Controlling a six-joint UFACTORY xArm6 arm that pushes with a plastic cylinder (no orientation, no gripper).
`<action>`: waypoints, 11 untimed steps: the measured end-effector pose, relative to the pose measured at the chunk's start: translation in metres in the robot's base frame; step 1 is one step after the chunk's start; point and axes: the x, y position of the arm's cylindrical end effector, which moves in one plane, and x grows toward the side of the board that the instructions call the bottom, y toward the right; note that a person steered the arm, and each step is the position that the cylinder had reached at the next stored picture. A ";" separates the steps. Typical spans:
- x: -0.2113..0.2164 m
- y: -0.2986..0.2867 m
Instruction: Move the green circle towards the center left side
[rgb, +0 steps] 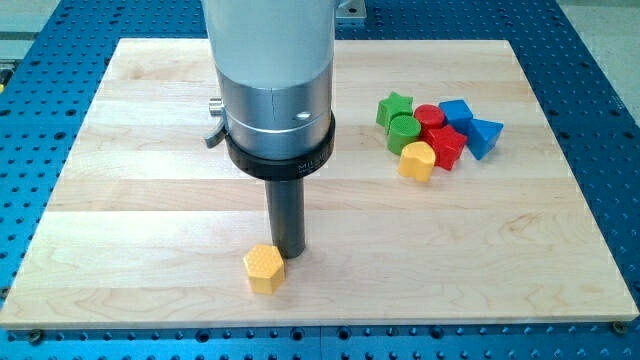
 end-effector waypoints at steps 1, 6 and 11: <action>0.000 0.000; -0.067 0.188; -0.157 0.068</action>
